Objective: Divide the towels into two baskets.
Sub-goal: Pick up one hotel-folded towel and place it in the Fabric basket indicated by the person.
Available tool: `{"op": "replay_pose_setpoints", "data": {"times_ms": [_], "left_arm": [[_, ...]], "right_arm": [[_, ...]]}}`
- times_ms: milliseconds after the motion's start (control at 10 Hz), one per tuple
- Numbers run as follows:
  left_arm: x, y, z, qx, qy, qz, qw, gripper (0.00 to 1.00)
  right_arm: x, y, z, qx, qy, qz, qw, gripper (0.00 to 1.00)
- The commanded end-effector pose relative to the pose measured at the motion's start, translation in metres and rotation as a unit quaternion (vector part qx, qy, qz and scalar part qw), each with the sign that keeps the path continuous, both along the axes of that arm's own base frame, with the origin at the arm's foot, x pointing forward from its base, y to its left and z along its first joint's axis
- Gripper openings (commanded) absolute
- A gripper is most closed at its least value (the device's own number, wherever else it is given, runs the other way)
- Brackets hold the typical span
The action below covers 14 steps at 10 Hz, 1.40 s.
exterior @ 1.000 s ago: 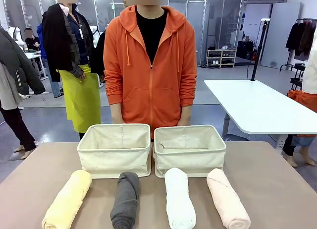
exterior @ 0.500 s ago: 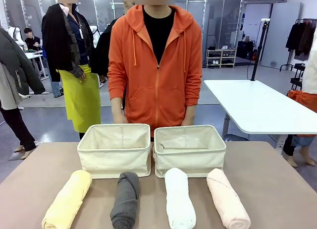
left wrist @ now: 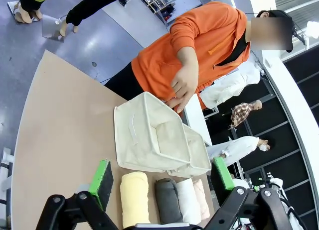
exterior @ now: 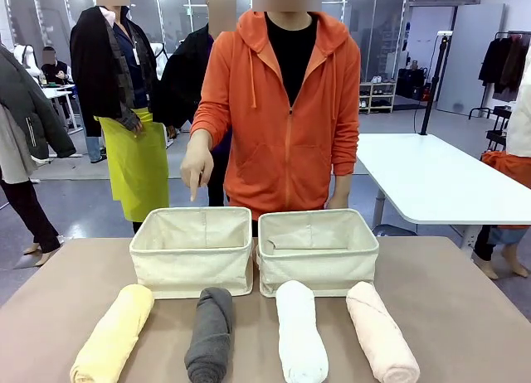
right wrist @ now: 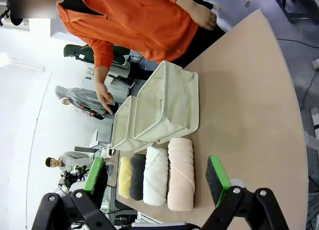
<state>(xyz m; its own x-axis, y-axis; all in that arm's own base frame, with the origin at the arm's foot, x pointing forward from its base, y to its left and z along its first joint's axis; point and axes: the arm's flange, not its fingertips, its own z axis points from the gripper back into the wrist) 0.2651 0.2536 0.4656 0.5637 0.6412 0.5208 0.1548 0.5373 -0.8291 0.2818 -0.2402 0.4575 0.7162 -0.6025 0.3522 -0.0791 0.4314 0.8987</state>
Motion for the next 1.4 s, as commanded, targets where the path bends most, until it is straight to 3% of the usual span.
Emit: {"op": "replay_pose_setpoints", "data": {"times_ms": [0,500,700,900,1300], "left_arm": [[0.001,0.003,0.002,-0.01,-0.008,0.0,1.0,1.0],[0.0,0.0,0.0,0.0,0.0,-0.001,1.0,1.0],[0.014,-0.058,0.015,0.054,0.058,-0.071,0.994,1.0],[0.024,-0.108,0.025,0.098,0.103,-0.112,0.984,1.0],[0.029,-0.191,0.005,0.25,0.157,-0.191,0.936,1.0]], "right_arm": [[0.001,0.0,0.001,0.0,-0.013,0.001,1.0,1.0],[0.001,0.0,0.001,0.0,-0.013,0.001,1.0,1.0],[0.001,0.0,0.001,0.0,-0.013,0.001,1.0,1.0],[0.001,0.0,0.001,0.0,-0.013,0.001,1.0,1.0],[0.001,0.0,0.001,0.0,-0.013,0.001,1.0,1.0]]}}
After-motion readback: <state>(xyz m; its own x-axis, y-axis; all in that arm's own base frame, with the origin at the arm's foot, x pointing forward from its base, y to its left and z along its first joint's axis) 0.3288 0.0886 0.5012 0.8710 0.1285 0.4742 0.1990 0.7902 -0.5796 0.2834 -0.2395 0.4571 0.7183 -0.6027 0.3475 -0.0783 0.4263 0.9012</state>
